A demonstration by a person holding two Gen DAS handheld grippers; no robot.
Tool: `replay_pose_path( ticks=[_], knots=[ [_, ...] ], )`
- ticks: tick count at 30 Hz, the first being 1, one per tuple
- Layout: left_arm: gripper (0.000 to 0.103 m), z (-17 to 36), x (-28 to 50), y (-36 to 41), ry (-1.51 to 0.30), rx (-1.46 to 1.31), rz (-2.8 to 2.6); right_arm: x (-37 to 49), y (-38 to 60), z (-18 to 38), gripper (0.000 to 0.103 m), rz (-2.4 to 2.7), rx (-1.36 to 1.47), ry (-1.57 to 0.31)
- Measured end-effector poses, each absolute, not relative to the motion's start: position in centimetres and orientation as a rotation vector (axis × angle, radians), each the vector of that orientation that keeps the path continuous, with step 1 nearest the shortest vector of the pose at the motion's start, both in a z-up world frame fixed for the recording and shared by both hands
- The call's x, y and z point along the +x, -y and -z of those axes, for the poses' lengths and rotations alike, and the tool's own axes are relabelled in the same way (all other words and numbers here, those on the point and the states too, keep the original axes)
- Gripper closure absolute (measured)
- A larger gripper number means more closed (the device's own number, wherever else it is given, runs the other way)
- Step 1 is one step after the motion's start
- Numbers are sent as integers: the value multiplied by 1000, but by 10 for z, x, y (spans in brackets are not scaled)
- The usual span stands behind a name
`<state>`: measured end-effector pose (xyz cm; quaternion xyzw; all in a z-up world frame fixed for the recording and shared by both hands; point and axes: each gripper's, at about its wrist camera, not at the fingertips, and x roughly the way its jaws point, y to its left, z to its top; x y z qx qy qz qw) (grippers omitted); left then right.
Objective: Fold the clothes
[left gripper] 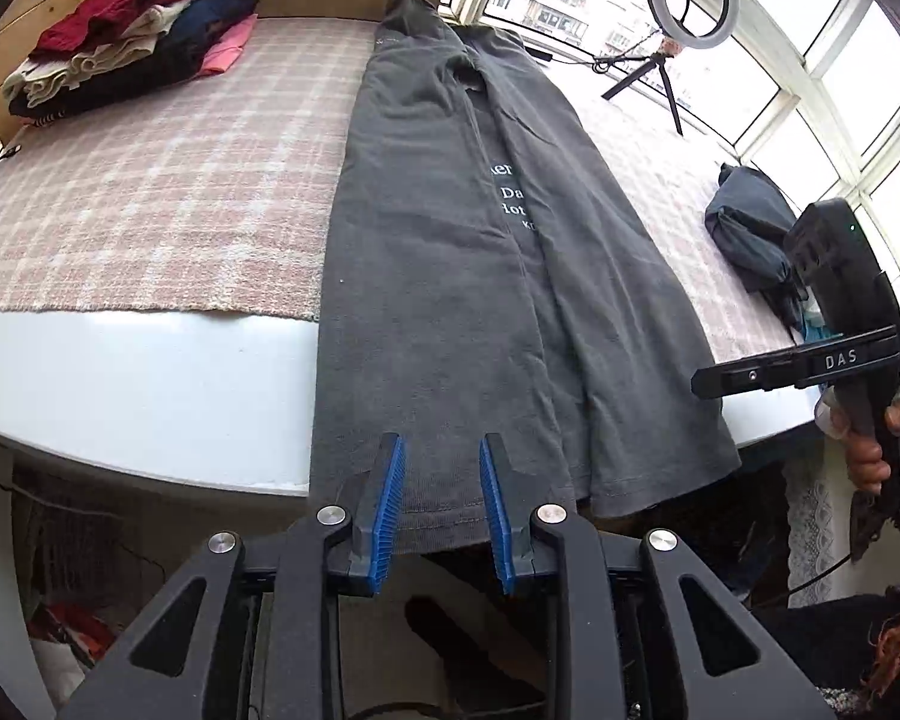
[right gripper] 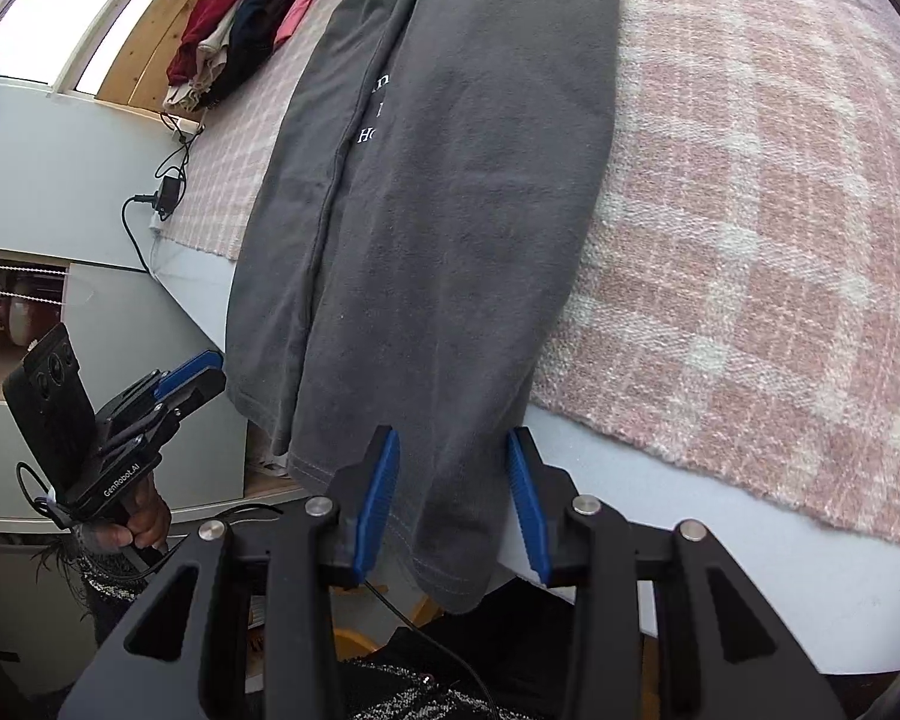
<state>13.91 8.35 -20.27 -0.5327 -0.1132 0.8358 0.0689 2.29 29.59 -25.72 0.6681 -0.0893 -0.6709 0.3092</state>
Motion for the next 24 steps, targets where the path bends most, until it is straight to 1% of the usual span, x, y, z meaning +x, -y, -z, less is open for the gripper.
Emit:
replay_pose_path(
  ticks=[1, 2, 3, 5, 6, 8, 11, 12, 13, 14, 15, 16, 18, 20, 24],
  knots=[
    [80, 206, 137, -87, 323, -1614, -2504, 24, -295, 254, 84, 1783, 1752, 209],
    [79, 209, 135, -90, 305, -1624, -2492, 25, -296, 251, 97, 1779, 1740, 212],
    [76, 212, 132, -93, 287, -1634, -2479, 25, -303, 246, 99, 1756, 1721, 283],
    [76, 213, 130, -95, 272, -1634, -2469, 25, -326, 234, 99, 1701, 1666, 477],
    [76, 213, 129, -94, 274, -1632, -2465, 26, -336, 232, 99, 1713, 1662, 501],
    [76, 213, 128, -93, 282, -1629, -2454, 29, -346, 238, 99, 1773, 1710, 463],
    [76, 211, 129, -95, 262, -1629, -2446, 33, -349, 264, 92, 1743, 1855, 406],
    [76, 209, 130, -97, 256, -1631, -2447, 35, -351, 265, 88, 1716, 1866, 417],
    [76, 206, 131, -99, 249, -1633, -2448, 36, -354, 262, 88, 1708, 1851, 423],
    [76, 204, 132, -100, 242, -1635, -2449, 35, -355, 253, 80, 1732, 1812, 414],
    [77, 201, 133, -102, 236, -1637, -2450, 33, -357, 242, 70, 1765, 1776, 394],
    [77, 196, 135, -107, 238, -1616, -2449, 28, -359, 232, 66, 1801, 1739, 377],
    [77, 180, 137, -123, 235, -1537, -2431, 9, -362, 218, 65, 1871, 1681, 365],
    [77, 168, 134, -149, 176, -1468, -2388, -20, -359, 214, 65, 1931, 1658, 344],
    [77, 174, 115, -191, 68, -1463, -2296, -83, -346, 217, 65, 2014, 1633, 291]
  ],
)
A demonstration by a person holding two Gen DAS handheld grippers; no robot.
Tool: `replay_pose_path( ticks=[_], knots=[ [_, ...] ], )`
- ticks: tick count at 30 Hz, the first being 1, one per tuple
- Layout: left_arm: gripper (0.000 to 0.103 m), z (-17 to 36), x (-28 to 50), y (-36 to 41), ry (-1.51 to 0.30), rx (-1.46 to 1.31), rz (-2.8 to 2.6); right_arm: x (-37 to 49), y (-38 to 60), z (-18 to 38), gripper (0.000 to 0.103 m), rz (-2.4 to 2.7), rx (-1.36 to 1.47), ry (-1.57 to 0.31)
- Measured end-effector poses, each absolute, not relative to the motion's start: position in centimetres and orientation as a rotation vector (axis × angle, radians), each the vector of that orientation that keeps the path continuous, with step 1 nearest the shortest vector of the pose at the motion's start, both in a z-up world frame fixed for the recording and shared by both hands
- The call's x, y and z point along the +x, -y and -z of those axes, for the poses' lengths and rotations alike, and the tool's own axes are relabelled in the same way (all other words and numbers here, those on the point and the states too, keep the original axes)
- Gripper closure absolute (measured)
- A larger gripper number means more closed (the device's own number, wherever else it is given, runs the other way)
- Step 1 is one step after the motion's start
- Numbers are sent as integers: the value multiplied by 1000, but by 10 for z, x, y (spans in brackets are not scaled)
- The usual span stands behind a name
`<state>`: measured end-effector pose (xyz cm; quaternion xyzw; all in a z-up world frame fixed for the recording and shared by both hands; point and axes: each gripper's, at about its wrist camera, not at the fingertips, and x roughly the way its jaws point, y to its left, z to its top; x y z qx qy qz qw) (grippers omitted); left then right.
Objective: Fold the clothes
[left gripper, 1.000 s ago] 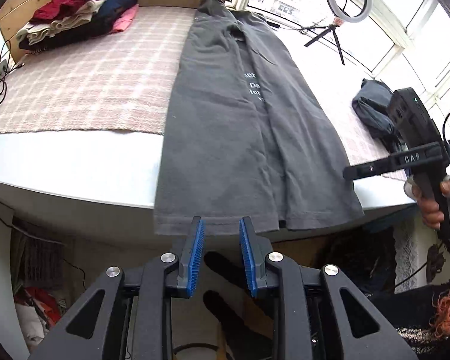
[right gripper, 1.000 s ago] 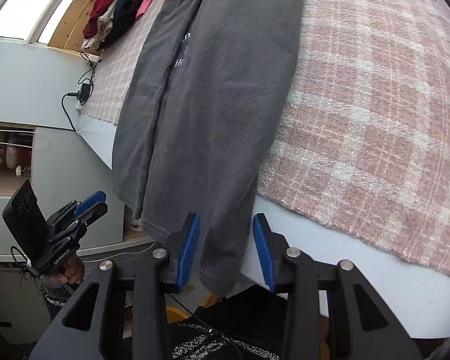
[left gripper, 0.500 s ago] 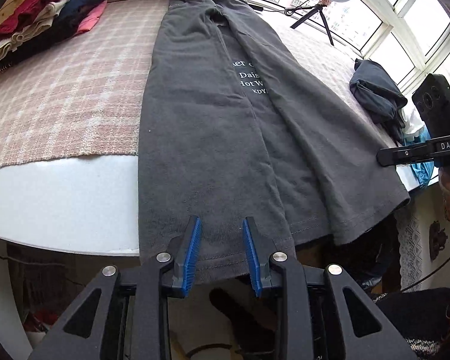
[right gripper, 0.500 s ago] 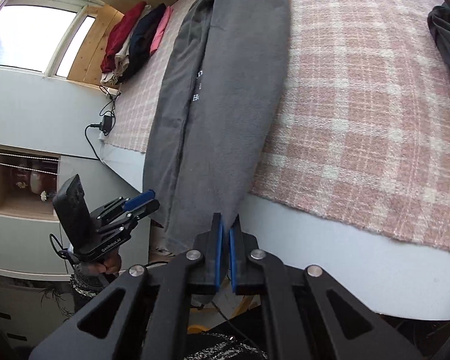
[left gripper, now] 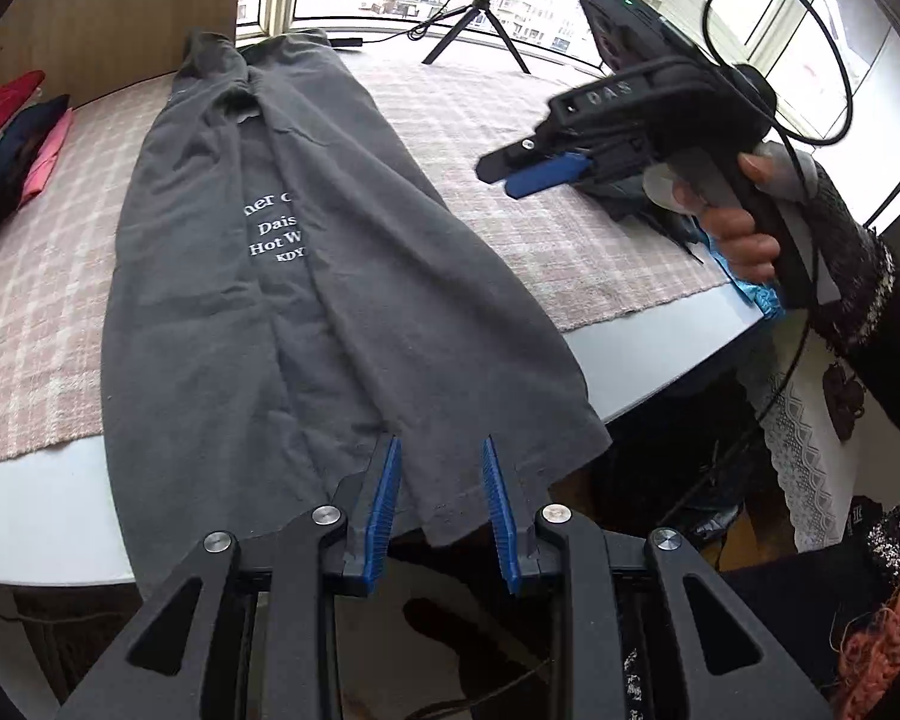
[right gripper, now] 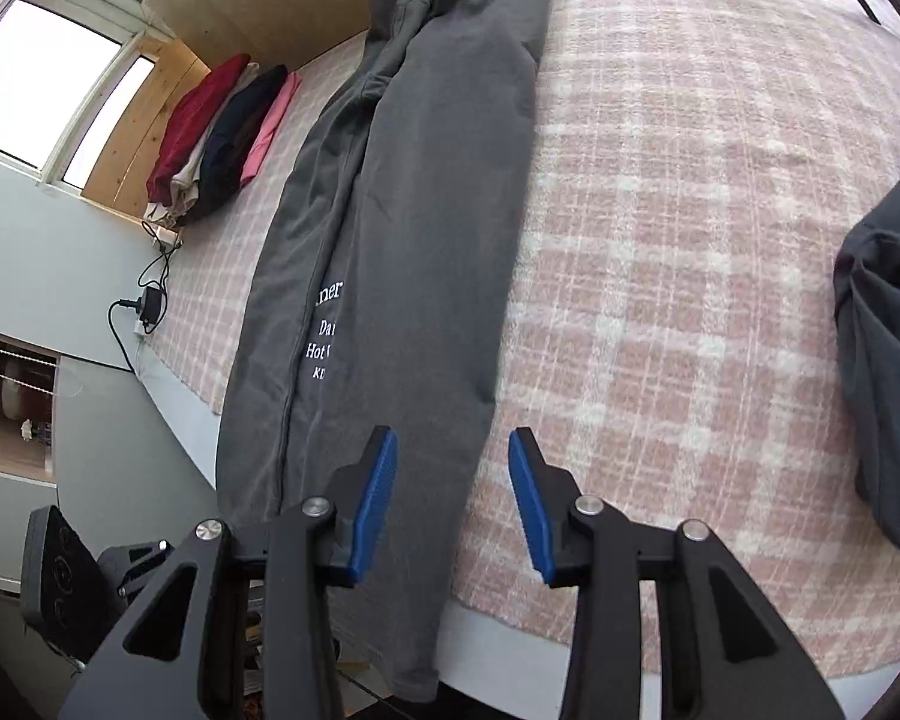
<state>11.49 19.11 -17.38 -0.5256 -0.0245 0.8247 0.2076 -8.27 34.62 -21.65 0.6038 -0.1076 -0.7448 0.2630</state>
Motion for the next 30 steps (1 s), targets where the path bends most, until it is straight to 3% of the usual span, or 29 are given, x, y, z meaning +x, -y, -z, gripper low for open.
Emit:
replay_pose_path(
  ticks=[12, 14, 16, 20, 22, 25, 26, 30],
  knots=[
    [75, 209, 105, -212, -9, -1601, -2137, -181, -285, 244, 65, 2074, 1658, 6],
    [75, 208, 104, -208, 13, -1599, -2126, -182, -278, 243, 98, 2058, 1638, -57],
    [75, 209, 104, -205, 32, -1589, -2121, -185, -281, 240, 99, 2049, 1633, -90],
    [75, 209, 104, -202, 57, -1574, -2121, -196, -307, 235, 98, 2056, 1650, 32],
    [75, 209, 103, -204, 38, -1577, -2119, -198, -313, 233, 78, 2062, 1674, 9],
    [75, 207, 101, -208, 7, -1613, -2100, -200, -324, 213, 77, 2137, 1594, 49],
    [80, 204, 100, -208, 14, -1623, -2090, -202, -327, 203, 77, 2135, 1587, 63],
    [83, 136, 92, -187, 10, -1514, -2151, -208, -339, 141, 77, 2139, 1572, 59]
  ],
)
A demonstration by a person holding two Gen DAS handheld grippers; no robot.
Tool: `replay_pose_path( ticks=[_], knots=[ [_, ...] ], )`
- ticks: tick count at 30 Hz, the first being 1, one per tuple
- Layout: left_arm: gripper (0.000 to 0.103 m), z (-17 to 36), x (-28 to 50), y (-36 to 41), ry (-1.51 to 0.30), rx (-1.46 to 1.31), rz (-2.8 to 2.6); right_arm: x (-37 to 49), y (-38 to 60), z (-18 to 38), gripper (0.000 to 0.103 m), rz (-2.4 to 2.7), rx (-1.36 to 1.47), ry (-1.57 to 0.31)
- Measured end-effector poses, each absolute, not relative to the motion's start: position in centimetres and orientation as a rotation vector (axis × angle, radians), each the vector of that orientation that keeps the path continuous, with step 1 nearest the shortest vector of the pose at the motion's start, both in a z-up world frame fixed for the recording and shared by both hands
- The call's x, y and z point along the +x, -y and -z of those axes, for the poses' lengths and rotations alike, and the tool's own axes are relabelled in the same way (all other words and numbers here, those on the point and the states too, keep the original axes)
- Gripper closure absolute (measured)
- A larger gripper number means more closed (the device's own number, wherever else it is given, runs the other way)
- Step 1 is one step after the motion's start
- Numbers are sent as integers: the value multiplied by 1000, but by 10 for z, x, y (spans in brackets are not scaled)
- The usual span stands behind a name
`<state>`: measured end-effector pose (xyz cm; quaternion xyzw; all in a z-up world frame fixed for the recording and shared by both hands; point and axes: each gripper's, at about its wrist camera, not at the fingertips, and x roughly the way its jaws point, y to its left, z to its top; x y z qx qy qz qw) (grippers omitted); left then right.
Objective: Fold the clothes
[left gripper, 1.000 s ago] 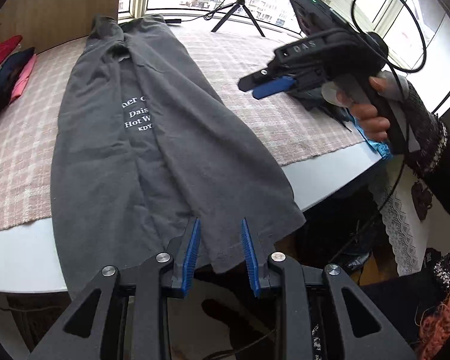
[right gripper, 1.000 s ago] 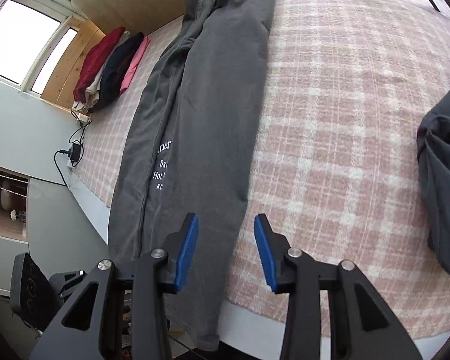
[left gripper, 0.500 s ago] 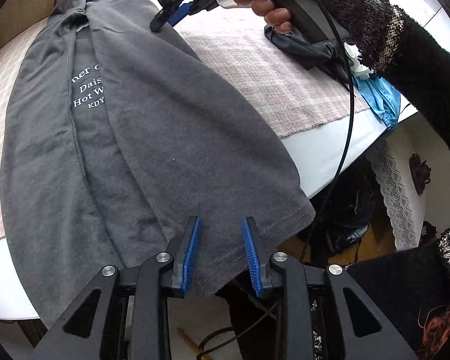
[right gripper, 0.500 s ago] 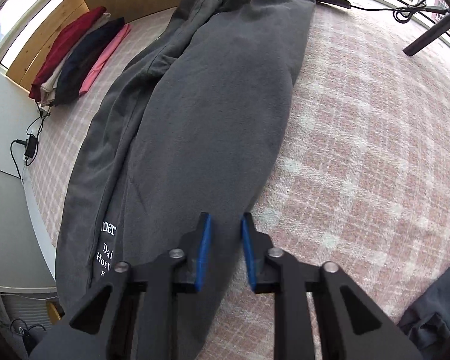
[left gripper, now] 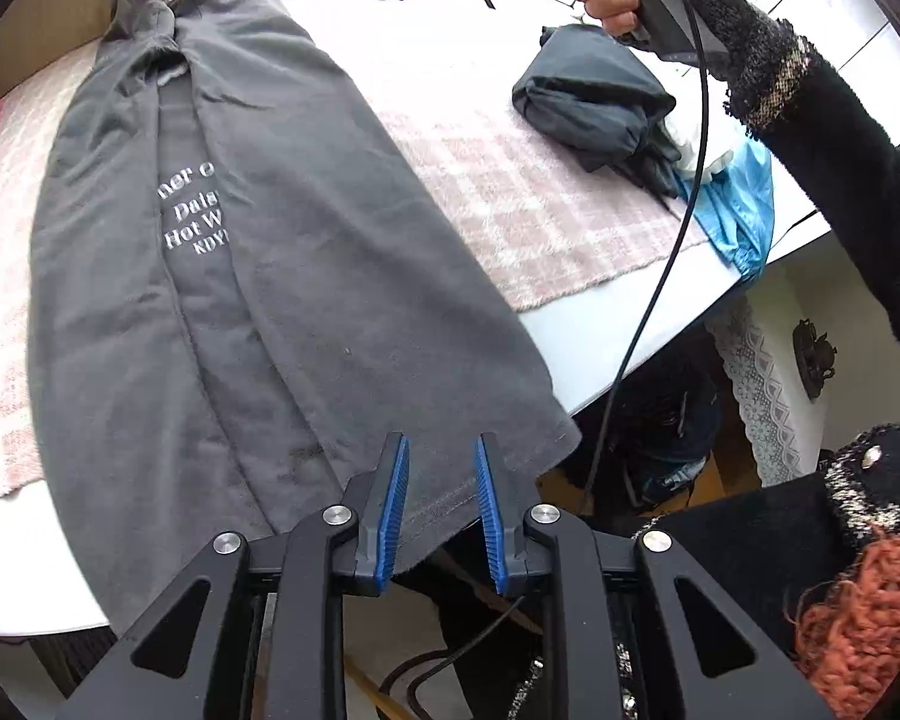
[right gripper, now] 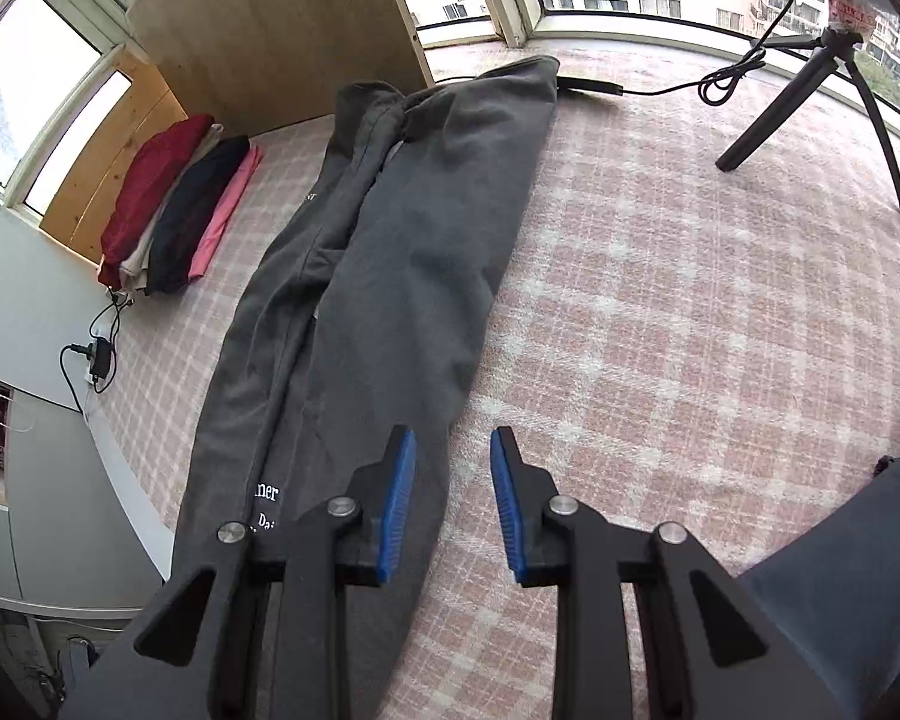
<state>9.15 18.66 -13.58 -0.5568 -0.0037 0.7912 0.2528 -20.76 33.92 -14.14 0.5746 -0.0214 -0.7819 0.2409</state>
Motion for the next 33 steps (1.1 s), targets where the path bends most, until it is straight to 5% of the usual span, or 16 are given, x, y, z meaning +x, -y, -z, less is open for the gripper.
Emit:
replay_pose_path(
  ticks=[5, 6, 9, 20, 28, 29, 33],
  knots=[
    [76, 37, 58, -145, -64, -1344, -2271, -223, -355, 42, 69, 2184, 1502, -64],
    [75, 28, 44, -139, -106, -1336, -2314, -230, -354, 30, 60, 2191, 1475, -72],
    [75, 30, -3, -130, -143, -1364, -2388, -257, -342, 20, 56, 2217, 1396, -112],
    [75, 187, -96, -197, -26, -1631, -2258, -379, -270, 198, 56, 2051, 1694, -96],
    [68, 213, -100, -209, -38, -1672, -2167, -392, -244, 232, 56, 1985, 1755, -215],
    [68, 214, -100, -210, -42, -1667, -2163, -392, -243, 233, 57, 1980, 1752, -228],
    [65, 218, -98, -213, -36, -1651, -2154, -390, -247, 234, 93, 1960, 1724, -223]
  ],
)
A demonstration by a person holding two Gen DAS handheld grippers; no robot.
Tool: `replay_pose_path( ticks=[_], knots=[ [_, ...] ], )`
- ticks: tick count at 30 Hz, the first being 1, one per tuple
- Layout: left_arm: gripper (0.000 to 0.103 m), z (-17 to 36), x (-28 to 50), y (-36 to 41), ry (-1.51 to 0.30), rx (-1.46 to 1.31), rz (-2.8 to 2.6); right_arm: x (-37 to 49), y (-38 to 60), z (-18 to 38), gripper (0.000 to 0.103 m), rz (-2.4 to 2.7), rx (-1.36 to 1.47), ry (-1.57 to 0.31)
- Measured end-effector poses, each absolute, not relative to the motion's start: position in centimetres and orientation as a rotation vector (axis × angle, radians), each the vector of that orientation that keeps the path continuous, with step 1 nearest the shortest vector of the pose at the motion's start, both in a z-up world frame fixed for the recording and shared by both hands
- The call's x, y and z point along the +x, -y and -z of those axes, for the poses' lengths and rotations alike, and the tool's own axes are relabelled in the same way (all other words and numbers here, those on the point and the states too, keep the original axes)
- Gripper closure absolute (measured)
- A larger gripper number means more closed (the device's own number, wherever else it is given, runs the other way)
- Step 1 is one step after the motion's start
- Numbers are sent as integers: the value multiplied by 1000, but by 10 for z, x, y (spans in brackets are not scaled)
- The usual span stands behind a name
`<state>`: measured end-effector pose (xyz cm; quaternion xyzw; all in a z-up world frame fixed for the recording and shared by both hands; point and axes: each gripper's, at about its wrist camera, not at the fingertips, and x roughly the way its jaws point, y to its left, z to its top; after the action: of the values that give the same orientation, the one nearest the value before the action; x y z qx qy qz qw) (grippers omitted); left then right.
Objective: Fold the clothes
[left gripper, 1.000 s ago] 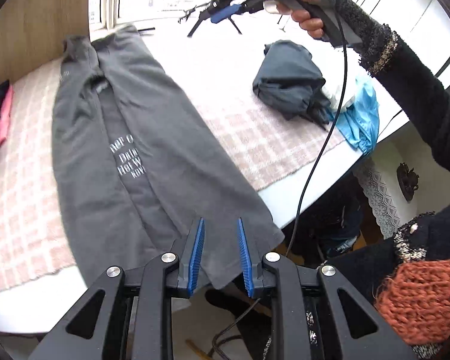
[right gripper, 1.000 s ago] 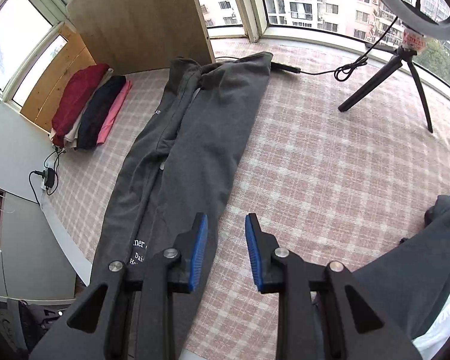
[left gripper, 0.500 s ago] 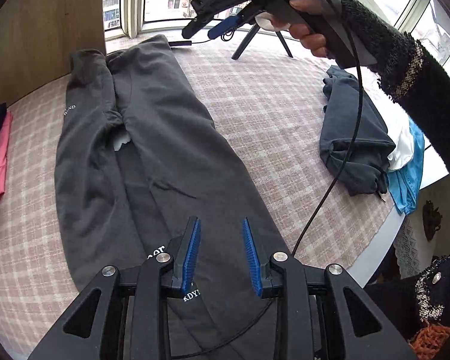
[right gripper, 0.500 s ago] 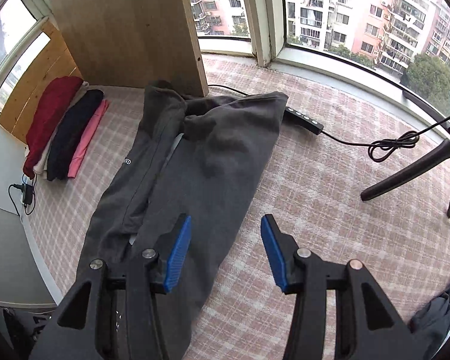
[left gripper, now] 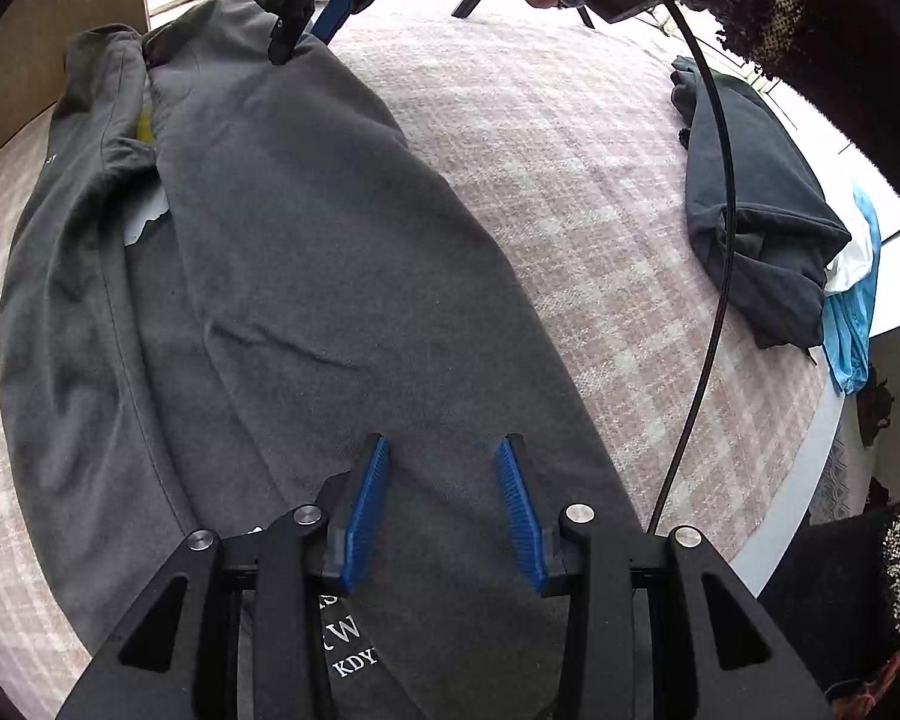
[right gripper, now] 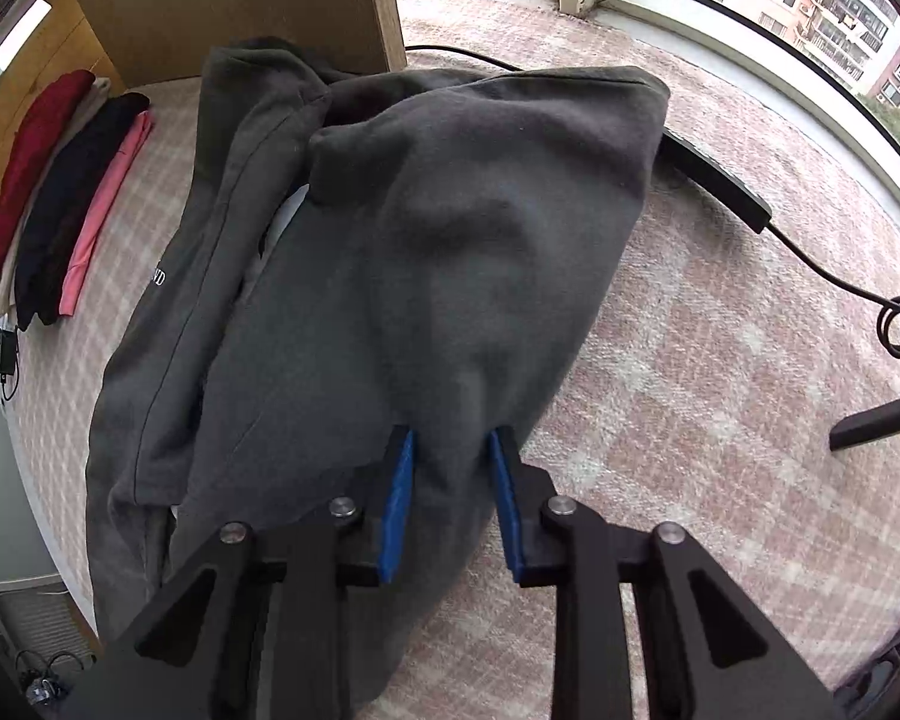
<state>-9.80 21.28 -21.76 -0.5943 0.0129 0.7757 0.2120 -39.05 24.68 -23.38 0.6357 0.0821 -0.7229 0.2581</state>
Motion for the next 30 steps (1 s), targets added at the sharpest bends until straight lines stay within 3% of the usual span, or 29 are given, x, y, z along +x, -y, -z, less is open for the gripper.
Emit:
replay_pose_path(
  ticks=[7, 15, 21, 26, 30],
  knots=[
    [65, 224, -92, -219, -43, -1639, -2144, -401, -281, 235, 92, 1923, 1714, -20],
    [64, 231, -87, -225, -24, -1642, -2123, -446, -291, 204, 54, 2067, 1632, 76],
    [64, 236, -85, -229, -1, -1646, -2103, -464, -264, 230, 54, 2013, 1788, -23],
    [64, 239, -87, -237, -10, -1641, -2097, -439, -276, 198, 54, 2033, 1704, 12],
    [60, 242, -90, -247, -30, -1638, -2082, -430, -258, 199, 54, 1999, 1660, -165]
  ],
)
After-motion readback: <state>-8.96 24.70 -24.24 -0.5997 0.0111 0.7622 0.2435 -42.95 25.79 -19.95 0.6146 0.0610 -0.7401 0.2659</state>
